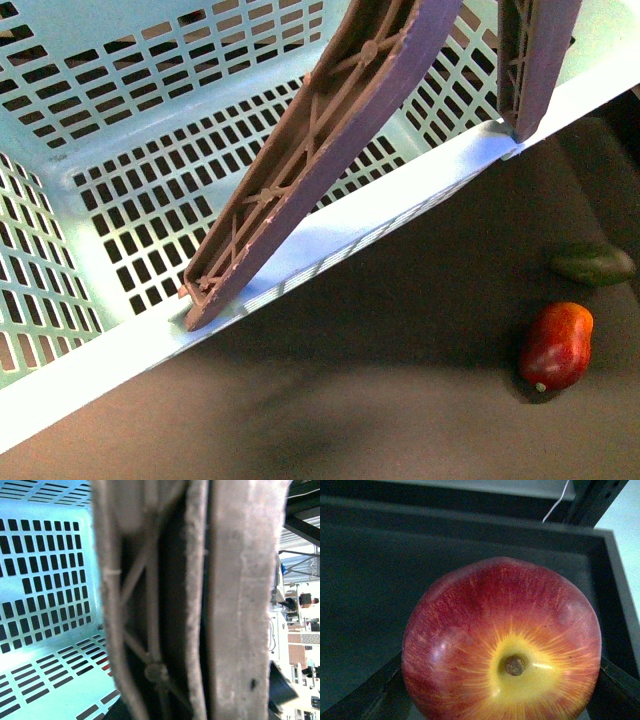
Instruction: Pick apple with right arm and hold basket with left
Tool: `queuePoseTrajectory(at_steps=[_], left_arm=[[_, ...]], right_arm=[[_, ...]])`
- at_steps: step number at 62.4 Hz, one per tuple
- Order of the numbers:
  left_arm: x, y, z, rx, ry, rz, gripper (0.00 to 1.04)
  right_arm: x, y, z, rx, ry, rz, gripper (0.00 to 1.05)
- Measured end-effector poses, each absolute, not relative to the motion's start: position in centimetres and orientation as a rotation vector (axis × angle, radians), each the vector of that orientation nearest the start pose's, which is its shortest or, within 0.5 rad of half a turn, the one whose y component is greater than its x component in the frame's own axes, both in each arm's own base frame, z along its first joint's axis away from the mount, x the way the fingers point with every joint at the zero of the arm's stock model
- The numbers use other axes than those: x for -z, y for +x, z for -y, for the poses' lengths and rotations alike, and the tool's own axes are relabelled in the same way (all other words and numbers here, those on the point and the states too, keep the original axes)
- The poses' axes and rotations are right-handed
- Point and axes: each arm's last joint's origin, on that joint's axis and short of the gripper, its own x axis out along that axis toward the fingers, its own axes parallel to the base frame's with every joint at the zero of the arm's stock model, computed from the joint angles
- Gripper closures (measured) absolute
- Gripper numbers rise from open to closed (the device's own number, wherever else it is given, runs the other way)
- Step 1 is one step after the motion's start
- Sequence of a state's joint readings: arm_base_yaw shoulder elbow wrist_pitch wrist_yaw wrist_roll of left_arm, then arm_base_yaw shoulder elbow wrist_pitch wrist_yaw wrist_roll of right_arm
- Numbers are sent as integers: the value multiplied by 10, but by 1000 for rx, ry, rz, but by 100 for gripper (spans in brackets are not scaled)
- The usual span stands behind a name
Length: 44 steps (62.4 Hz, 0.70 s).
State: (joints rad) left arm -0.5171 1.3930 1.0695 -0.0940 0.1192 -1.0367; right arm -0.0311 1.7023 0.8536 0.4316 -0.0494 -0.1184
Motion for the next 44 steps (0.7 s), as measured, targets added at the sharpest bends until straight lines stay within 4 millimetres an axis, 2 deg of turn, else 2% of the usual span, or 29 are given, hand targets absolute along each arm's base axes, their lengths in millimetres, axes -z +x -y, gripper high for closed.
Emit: queuePoseTrajectory(at_steps=[9, 21, 35, 44], left_arm=[[-303, 270, 158, 352, -902, -697, 90], [-303, 270, 158, 351, -902, -697, 90], [-303, 270, 158, 351, -902, -697, 90], [-303, 270, 158, 351, -902, -697, 90]], right_arm=[[-222, 334, 4, -48, -88, -309, 25], [-255, 311, -12, -87, -67, -227, 25], [-274, 289, -38, -181, -46, -168, 25], [-275, 282, -58, -235, -50, -163, 25]])
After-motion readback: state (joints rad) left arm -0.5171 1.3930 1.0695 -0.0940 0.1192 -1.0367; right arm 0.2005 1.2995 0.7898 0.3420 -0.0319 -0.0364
